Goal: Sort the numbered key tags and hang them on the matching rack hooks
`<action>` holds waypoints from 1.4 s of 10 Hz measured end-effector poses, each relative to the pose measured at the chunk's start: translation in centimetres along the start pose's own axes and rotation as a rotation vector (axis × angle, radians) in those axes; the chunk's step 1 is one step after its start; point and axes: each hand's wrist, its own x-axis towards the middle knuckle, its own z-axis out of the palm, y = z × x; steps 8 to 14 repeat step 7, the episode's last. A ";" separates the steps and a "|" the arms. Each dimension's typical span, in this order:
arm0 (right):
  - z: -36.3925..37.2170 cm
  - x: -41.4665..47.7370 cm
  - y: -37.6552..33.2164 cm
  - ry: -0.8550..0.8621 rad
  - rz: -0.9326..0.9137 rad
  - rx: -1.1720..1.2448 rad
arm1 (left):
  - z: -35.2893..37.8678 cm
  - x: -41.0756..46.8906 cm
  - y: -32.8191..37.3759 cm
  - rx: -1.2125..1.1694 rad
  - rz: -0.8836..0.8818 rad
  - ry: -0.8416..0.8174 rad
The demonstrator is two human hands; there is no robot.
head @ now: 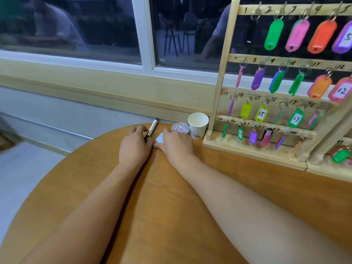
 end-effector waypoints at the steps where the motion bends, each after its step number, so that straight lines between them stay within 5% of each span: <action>1: 0.7 0.4 -0.7 -0.001 0.025 0.067 | 0.3 0.6 0.0 -0.005 0.015 -0.013; 14: 0.6 -0.3 0.5 0.077 -0.006 -0.053 | 0.1 0.3 0.0 -0.112 0.041 0.011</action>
